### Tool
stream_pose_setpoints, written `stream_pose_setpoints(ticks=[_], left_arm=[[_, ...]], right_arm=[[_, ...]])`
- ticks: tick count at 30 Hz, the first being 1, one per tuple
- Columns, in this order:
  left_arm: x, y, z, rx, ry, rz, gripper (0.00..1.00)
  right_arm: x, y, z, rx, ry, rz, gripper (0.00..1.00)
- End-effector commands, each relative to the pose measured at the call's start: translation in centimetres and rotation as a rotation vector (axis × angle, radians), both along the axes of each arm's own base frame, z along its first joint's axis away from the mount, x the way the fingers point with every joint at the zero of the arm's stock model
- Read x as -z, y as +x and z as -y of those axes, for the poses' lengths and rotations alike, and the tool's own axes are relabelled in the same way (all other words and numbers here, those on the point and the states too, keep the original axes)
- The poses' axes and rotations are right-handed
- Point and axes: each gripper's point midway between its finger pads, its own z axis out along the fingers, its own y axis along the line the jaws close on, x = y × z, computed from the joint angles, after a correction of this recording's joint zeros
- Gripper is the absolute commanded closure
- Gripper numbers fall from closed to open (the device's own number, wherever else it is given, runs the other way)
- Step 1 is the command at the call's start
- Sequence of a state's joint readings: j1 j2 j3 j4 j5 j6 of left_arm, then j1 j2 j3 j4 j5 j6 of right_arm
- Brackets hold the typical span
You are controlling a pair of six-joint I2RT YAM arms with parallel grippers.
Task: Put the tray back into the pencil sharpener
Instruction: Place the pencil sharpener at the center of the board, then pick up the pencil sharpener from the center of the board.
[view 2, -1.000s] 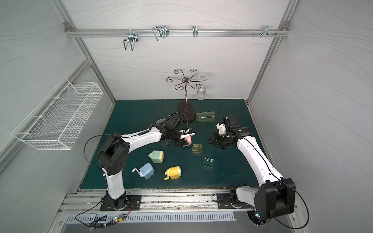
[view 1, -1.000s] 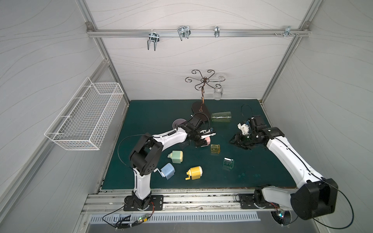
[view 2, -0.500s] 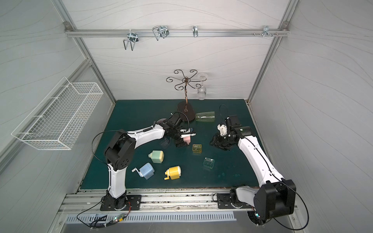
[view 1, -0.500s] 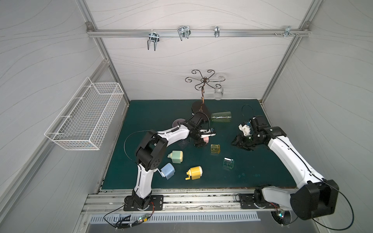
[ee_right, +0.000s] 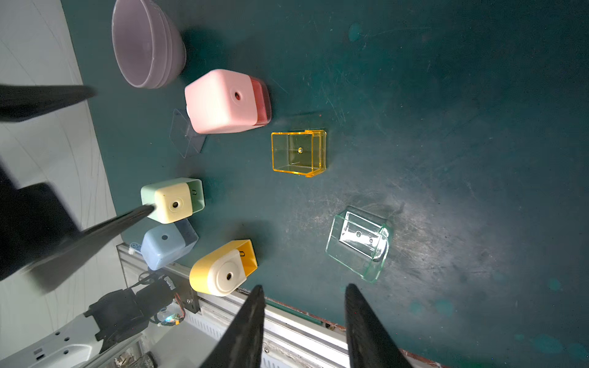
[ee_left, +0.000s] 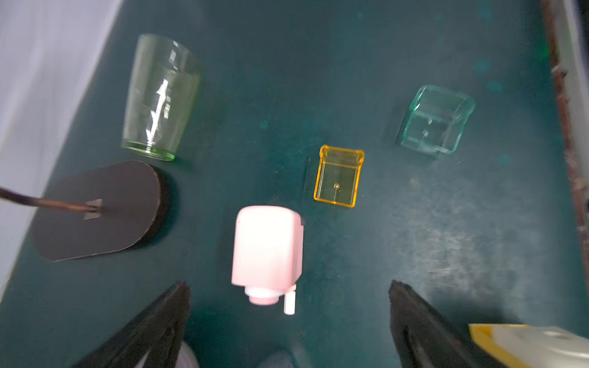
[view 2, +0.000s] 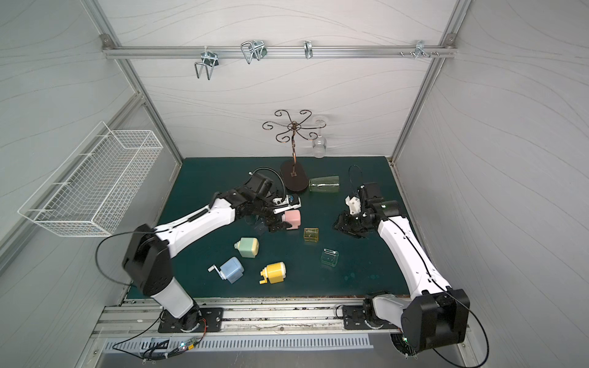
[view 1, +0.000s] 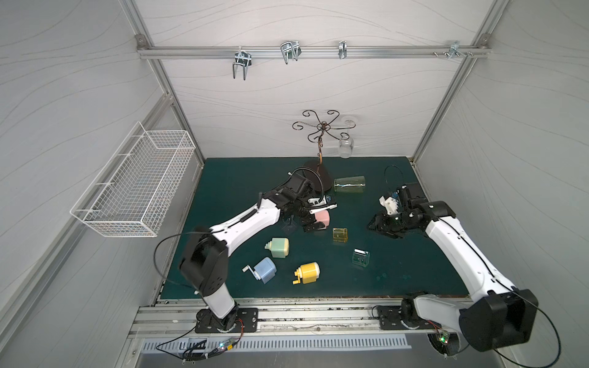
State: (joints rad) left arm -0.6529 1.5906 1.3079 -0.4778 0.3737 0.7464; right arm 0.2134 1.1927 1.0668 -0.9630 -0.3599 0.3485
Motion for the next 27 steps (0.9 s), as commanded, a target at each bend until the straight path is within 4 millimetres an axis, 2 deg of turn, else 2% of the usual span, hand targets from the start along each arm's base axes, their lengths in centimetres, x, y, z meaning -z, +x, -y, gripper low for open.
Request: stream_pose_setpoints(ticks=[1,5,8,12,14,17,23,27], left_arm=[[-1.7,-4.9,-1.3,-0.009,-0.026,-0.097,0.02],[-0.7,-11.3,-3.8,0.021,-0.022,-0.188,0.02],[0.4,-14.4,-5.0,0.039,-0.025,-0.264,0.01],[2.5,-17.5,-5.1,0.103,0.037,-0.348,0.01],[3.9,-18.2,-5.0,0.12,0.067,-0.351,0.01],[6.1,-17.6,-4.8,0.108,0.115,-0.326,0.01],[8.3,-17.0,-3.4,0.146,0.183,-0.318,0.01],[10.0,-16.3,-3.0,0.125,0.239,-0.307,0.05]], right_arm=[[-0.6,0.3,0.5,-0.006,-0.024,0.041,0.57],[-0.7,0.8,0.5,-0.005,-0.025,0.061,0.56],[-0.6,1.1,0.4,-0.007,-0.023,0.065,0.56],[-0.2,1.2,0.5,-0.013,-0.033,0.06,0.56],[-0.2,1.3,0.6,-0.013,-0.039,0.061,0.56],[-0.2,1.2,0.7,-0.01,-0.044,0.058,0.56],[-0.1,0.9,0.7,0.0,-0.038,0.052,0.56],[-0.1,0.9,0.8,0.005,-0.044,0.048,0.56]])
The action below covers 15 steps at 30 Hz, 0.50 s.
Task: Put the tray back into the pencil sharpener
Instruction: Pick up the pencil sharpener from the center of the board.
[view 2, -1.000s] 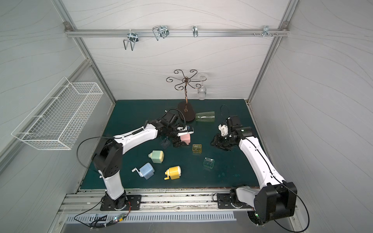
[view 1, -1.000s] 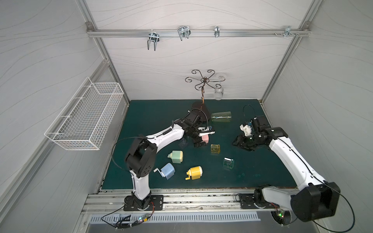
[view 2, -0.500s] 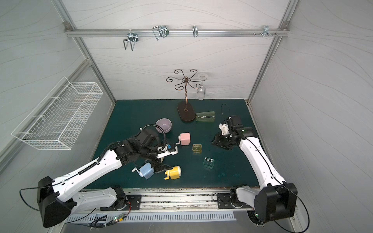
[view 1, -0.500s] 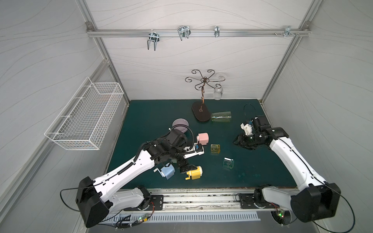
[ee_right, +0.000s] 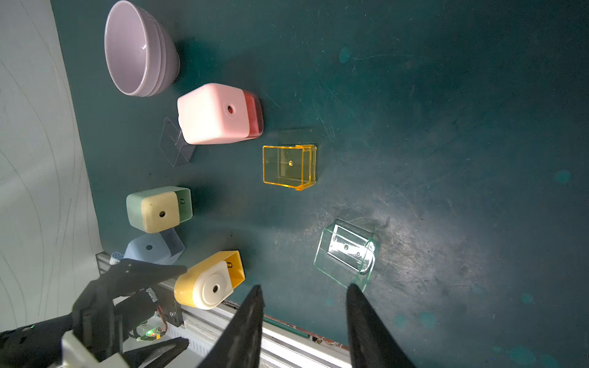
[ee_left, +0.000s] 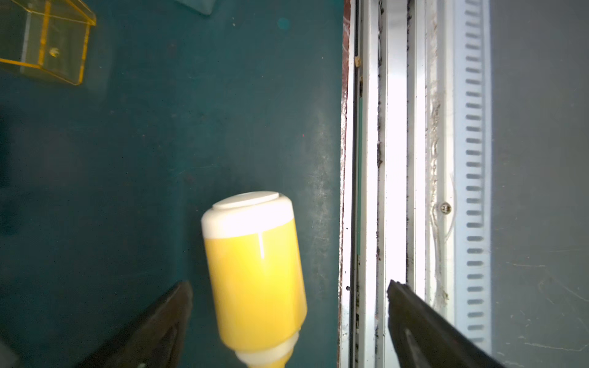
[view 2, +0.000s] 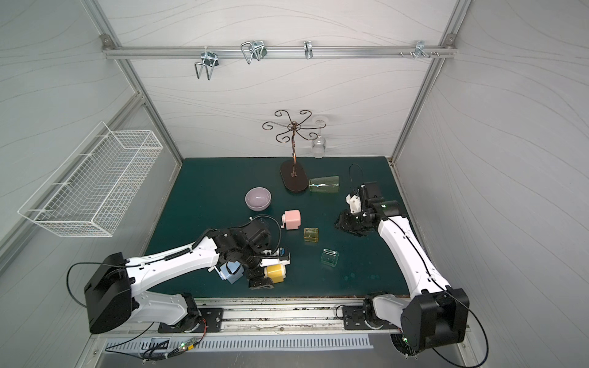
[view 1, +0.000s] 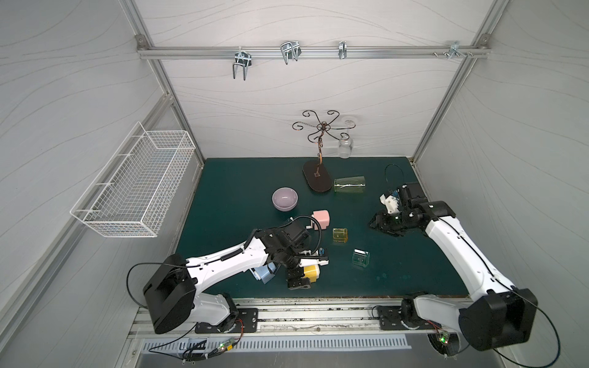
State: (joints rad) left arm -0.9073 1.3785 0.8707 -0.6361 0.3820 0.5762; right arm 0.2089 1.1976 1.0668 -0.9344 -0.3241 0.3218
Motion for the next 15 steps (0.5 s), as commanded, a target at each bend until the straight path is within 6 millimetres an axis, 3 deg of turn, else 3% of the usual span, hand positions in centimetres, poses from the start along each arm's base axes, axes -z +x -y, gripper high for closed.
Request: stream_pose_setpoints(ticks=[1,15], left_arm=[[-0.2,1.4,1.3,0.012,-0.006,0.072,0.07],[2.4,2.1,1.7,-0.029,0.065,0.087,0.27]], right_arm=[[-0.2,0.0,0.3,0.008,-0.009,0.006,0.56],[-0.2,0.7,0.1,0.001,-0.013,0.002,0.56]])
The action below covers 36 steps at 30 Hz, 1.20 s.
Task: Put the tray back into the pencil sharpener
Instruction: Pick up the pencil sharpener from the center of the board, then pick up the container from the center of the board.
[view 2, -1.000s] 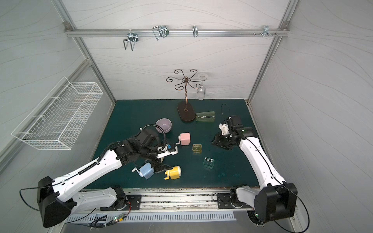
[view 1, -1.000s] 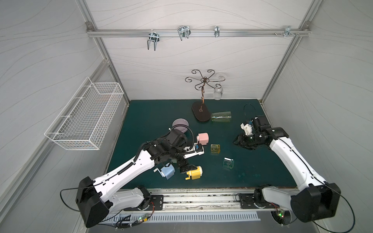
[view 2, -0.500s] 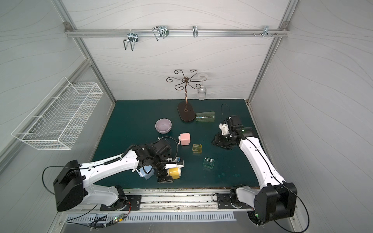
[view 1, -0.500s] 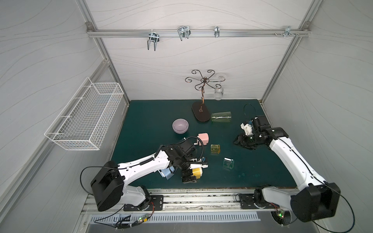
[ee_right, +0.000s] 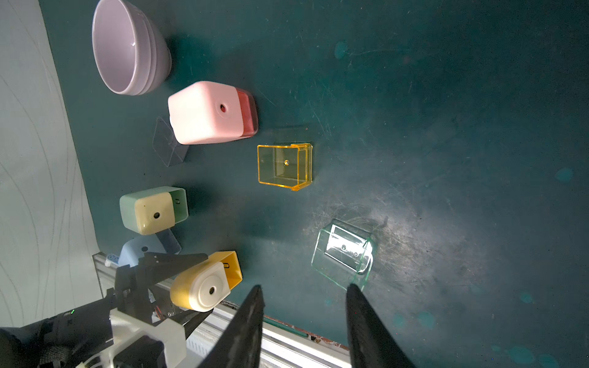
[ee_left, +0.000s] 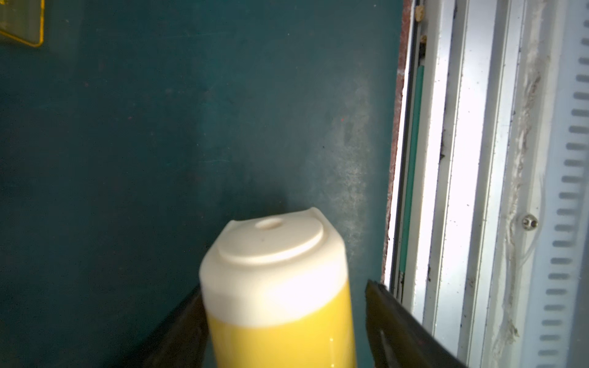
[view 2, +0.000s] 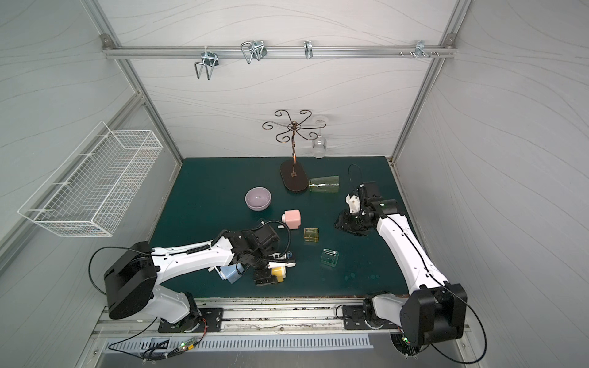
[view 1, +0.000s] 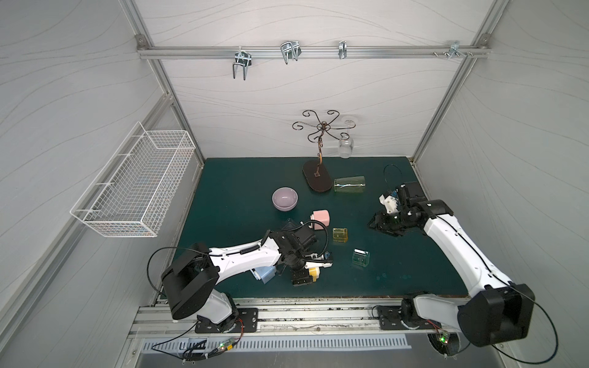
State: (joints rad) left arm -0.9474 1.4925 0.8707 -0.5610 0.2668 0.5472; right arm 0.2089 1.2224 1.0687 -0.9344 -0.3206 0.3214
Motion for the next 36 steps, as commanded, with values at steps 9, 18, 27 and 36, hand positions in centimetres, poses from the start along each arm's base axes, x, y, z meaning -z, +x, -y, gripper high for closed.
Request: stream_pose_setpoints(ticks=[9,18,27,36], left_arm=[[-1.7,1.1,0.7,0.02,-0.035,0.082,0.52],[-6.4,1.8,1.3,0.057,-0.215,0.19,0.69],[-12.5,6.3,-1.3,-0.009,-0.411,0.262,0.79],[-17.0,11.8,-3.9,-0.118,-0.485,0.368,0.81]], right_arm=[[-1.6,1.8,-0.3,-0.06,-0.006,0.097,0.49],[-1.9,7.0,-3.6,-0.587,-0.057,0.595,0.34],[3.1,6.5,-4.7,-1.019,-0.106,0.693,0.33],[7.7,4.7,-5.6,-1.261,-0.145,0.713,0.31]])
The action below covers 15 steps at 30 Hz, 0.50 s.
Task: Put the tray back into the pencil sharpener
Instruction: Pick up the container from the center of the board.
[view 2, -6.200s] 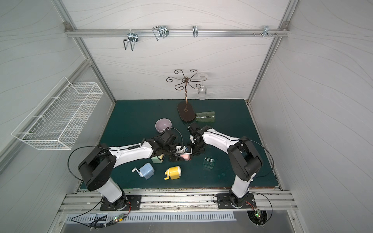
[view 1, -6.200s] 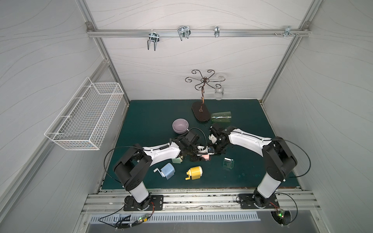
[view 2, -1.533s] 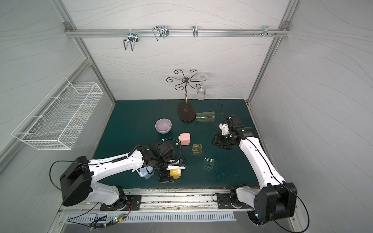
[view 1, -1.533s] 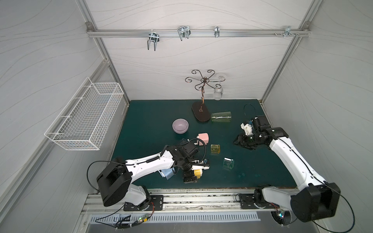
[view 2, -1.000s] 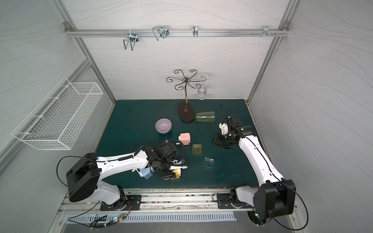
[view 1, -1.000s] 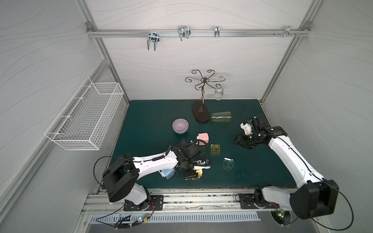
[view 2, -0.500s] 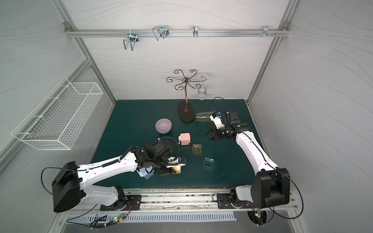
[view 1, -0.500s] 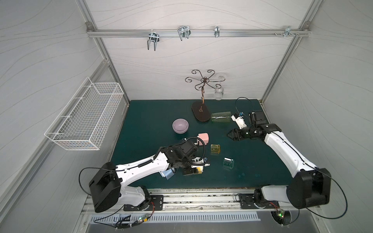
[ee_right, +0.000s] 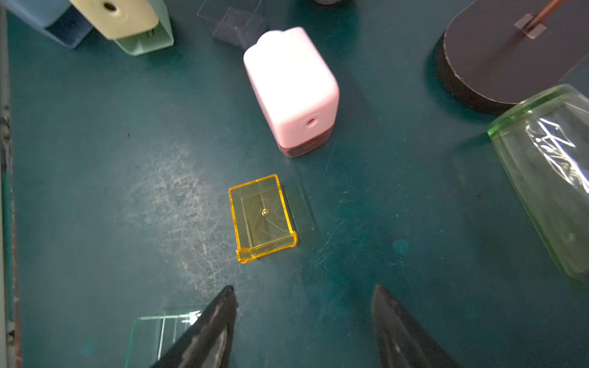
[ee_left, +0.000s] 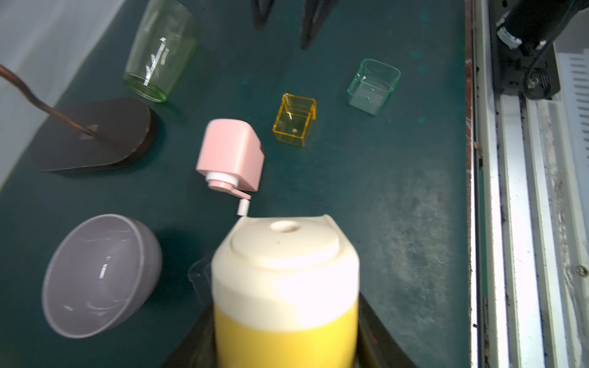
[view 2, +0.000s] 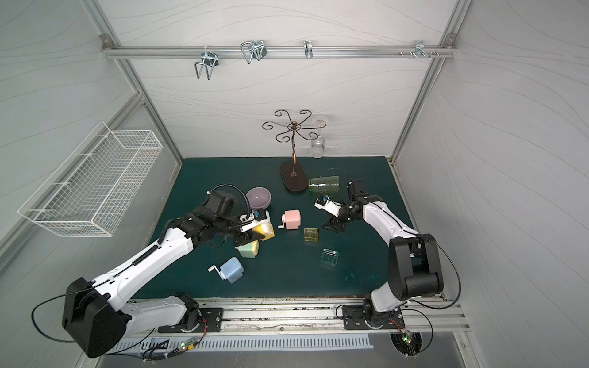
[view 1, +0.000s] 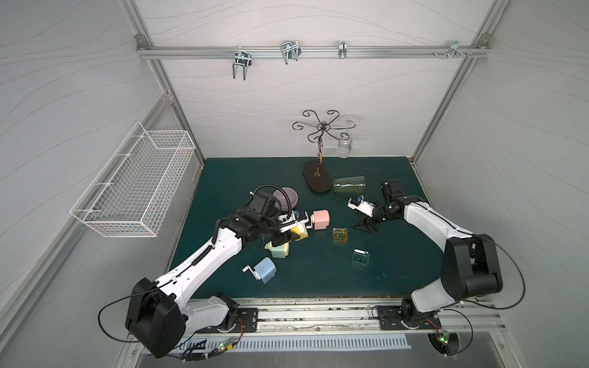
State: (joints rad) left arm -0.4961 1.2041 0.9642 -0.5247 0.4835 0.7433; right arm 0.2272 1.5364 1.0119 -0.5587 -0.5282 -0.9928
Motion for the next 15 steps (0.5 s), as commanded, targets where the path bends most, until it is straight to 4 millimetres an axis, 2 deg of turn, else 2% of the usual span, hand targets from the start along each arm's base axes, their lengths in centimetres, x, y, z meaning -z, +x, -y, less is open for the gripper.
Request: stream_pose_setpoints(ticks=[1,5,15], left_arm=[[-3.5,1.2,0.9,0.049,-0.074,0.092,0.82],[-3.0,1.4,1.0,0.041,-0.077,0.082,0.82],[-2.7,2.1,1.6,0.031,-0.114,0.081,0.83]], right_arm=[[2.4,-1.1,-0.8,-0.122,-0.05,0.026,0.3],[4.4,-1.3,-1.5,-0.15,-0.113,0.028,0.3],[6.1,-1.9,-2.3,-0.191,-0.147,-0.001,0.24]])
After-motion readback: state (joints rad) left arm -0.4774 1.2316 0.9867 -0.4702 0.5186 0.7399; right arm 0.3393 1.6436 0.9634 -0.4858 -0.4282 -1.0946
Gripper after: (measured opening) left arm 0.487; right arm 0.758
